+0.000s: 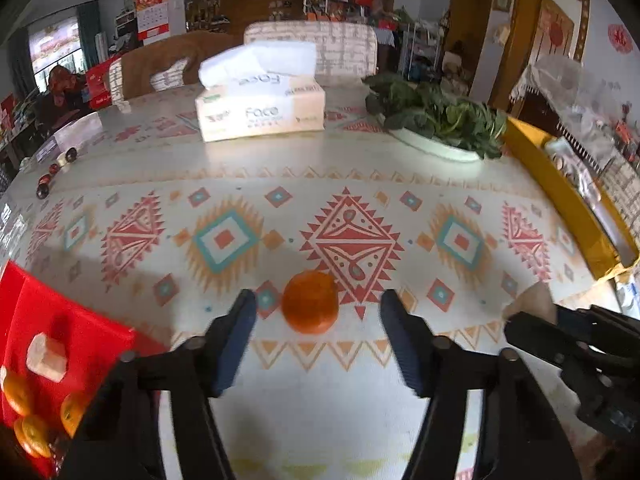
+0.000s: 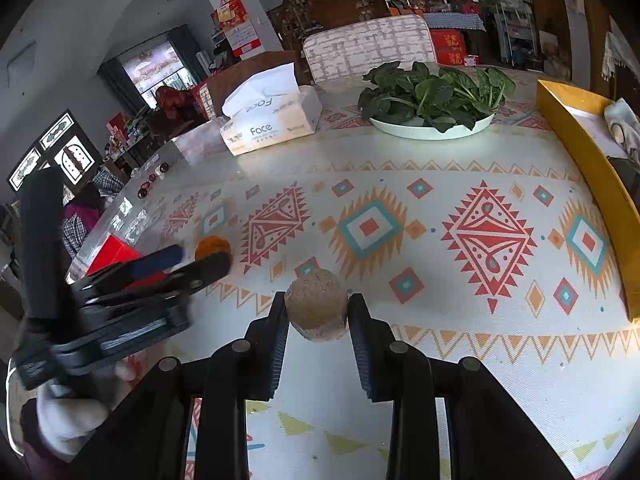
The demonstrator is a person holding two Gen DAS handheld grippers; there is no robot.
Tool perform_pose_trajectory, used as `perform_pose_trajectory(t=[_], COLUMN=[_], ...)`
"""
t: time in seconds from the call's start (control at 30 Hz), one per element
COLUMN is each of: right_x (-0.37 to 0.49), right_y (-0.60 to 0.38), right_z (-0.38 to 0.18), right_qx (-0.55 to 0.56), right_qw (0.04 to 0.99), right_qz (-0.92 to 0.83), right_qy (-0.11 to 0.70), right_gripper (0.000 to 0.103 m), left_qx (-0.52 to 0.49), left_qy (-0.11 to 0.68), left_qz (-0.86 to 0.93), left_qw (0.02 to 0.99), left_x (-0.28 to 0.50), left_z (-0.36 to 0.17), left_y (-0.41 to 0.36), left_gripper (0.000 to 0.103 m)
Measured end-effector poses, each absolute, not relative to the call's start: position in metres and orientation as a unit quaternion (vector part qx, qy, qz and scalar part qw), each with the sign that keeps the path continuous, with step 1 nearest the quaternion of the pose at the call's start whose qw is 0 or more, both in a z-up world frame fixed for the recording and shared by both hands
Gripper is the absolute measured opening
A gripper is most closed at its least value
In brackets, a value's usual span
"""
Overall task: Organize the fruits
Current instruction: 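Grasp an orange with the left tool while the right tool grasps a yam chunk, then lower the orange and yam chunk into the red tray and open both tools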
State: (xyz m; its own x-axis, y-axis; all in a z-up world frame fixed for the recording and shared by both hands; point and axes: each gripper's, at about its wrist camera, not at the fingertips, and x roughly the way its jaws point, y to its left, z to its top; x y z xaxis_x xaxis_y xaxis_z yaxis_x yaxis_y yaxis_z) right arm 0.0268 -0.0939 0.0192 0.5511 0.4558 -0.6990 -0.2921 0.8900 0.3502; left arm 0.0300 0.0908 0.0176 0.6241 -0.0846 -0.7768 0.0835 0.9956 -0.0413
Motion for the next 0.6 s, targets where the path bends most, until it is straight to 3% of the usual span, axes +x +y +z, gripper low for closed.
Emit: perform_pose_trajectory(t=[0.07, 0.3, 0.6], right_x=[0.027, 0.027, 0.025], right_y=[-0.093, -0.089, -0.087], right_z=[0.020, 0.018, 0.015], right_qx=[0.094, 0.086, 0.080], right_qw=[0.876, 0.876, 0.879], right_qz=[0.213, 0.213, 0.209], right_qy=[0.421, 0.424, 0.422], right_gripper=[0.033, 0.033, 0.033], left_qx=[0.014, -0.017, -0.092], left_qy=[0.441, 0.424, 0.349], left_qz=[-0.039, -0.039, -0.031], left_qw=[0.897, 0.904, 0.932], left_x=[0.034, 0.018, -0.064], left_z=[0.012, 0.023, 0.076], left_y=[0.087, 0.097, 0.149], left_gripper=[0.027, 0.027, 0.027])
